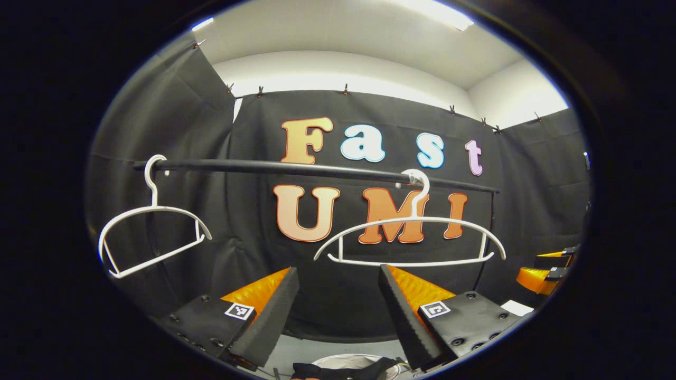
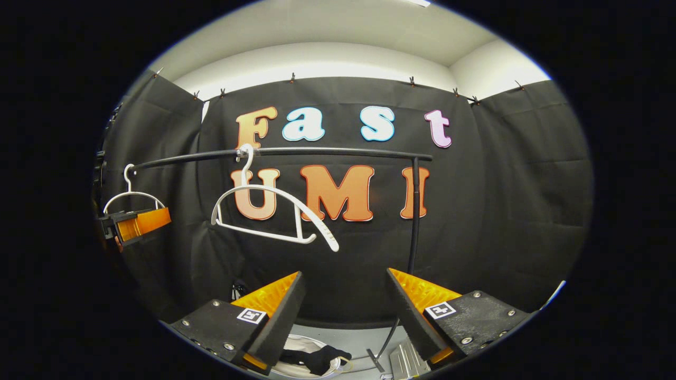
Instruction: Grasp the clothes on the hanger with both hands and then place them into the laundry hamper below.
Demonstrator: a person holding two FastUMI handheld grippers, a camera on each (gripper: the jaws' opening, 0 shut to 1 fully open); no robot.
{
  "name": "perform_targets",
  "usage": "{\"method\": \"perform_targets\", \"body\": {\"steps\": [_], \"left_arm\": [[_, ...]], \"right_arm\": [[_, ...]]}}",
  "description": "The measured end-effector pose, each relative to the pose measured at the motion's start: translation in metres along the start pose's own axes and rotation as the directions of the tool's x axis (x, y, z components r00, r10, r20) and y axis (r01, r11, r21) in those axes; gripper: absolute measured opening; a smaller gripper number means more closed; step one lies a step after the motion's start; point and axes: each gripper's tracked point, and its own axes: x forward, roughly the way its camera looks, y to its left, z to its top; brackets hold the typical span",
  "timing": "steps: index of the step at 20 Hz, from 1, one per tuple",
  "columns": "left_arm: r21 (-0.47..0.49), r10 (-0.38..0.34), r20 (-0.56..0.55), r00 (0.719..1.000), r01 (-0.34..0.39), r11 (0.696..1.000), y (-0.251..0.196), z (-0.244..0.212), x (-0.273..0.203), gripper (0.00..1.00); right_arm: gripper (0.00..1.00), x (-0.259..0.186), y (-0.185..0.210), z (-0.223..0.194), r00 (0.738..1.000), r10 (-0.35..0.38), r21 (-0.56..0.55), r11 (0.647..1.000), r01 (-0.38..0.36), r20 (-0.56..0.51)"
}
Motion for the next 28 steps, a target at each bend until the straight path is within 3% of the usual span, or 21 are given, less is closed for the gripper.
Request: {"method": "perform_targets", "body": {"steps": [1,2,3,4,18,23,24,25,26,28], "left_arm": [[-0.002,0.003,0.003,1.000,-0.003,1.000,0.001,0.002,0.000,0.96],[-0.001,0.006,0.005,1.000,-0.006,1.000,0.001,0.003,0.000,0.96],[0.000,0.008,0.007,1.000,-0.008,1.000,0.001,0.005,-0.001,0.96],[0.001,0.009,0.008,1.000,-0.009,1.000,0.001,0.005,0.000,0.96],[-0.006,0.054,0.026,0.998,-0.054,0.999,0.011,0.014,0.000,0.98],[0.045,0.061,0.019,0.998,-0.062,0.997,0.016,0.020,0.003,0.98],[0.046,0.060,0.020,0.998,-0.060,0.997,0.014,0.020,0.004,0.98],[0.039,0.050,0.020,0.999,-0.050,0.998,0.011,0.022,0.005,0.98],[0.032,0.037,0.021,0.999,-0.038,0.999,0.007,0.023,0.006,0.98],[0.019,0.016,0.025,1.000,-0.017,1.000,0.001,0.025,0.008,0.96]], "right_arm": [[1.00,0.000,-0.002,0.001,1.000,0.000,-0.002,1.000,0.000,0.002],[0.94,-0.001,-0.003,0.001,1.000,0.001,-0.005,1.000,-0.001,0.003],[0.94,-0.001,-0.005,0.002,1.000,0.002,-0.007,1.000,-0.002,0.005],[1.00,-0.002,-0.006,0.003,1.000,0.005,-0.008,1.000,-0.005,0.008],[1.00,-0.005,-0.008,0.001,1.000,0.028,-0.010,1.000,-0.027,0.014],[1.00,-0.005,-0.016,-0.003,1.000,0.021,-0.006,1.000,-0.021,-0.010],[0.94,-0.006,-0.018,-0.001,1.000,0.015,-0.009,1.000,-0.015,-0.010],[0.94,-0.008,-0.019,-0.001,1.000,0.011,-0.012,1.000,-0.012,-0.010],[1.00,-0.009,-0.020,-0.001,1.000,0.008,-0.013,1.000,-0.008,-0.013],[1.00,-0.011,-0.021,0.002,1.000,0.006,-0.010,1.000,-0.006,-0.010]]}}
